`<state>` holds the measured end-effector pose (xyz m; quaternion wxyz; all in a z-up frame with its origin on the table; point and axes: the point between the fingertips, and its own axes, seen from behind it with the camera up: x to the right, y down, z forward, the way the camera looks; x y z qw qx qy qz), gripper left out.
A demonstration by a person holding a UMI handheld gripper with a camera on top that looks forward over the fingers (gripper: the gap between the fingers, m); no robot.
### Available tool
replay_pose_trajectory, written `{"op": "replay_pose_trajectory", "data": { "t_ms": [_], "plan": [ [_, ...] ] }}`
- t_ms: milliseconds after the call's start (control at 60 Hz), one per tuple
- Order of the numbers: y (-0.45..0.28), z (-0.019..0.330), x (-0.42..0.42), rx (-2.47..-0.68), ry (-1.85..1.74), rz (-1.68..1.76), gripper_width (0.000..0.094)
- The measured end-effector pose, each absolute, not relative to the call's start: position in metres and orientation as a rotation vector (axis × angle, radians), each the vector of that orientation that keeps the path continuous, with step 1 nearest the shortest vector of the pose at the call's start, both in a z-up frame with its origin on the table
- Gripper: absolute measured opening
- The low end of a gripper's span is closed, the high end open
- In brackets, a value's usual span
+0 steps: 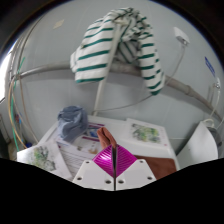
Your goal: Fold towel
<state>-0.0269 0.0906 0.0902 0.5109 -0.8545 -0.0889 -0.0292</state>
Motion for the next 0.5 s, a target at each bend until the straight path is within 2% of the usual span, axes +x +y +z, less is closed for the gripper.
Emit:
{"op": "replay_pose_trajectory", "data": {
  "t_ms": [83,133,250,383,500],
  "plan": [
    [0.088,0.112,0.042,-2.037,-0.135,-0.168,0.0008],
    [0.086,0.110,0.087,-2.048,-0.092,-0.240,0.0010],
    [0.075,0.073,0.170,-2.129,-0.024,-0.366,0.0013],
    [0.060,0.001,0.209,-2.276,0.032,-0.394,0.0020],
    [0.061,0.002,0.214,-2.232,0.019,-0.423,0.0033]
  ]
}}
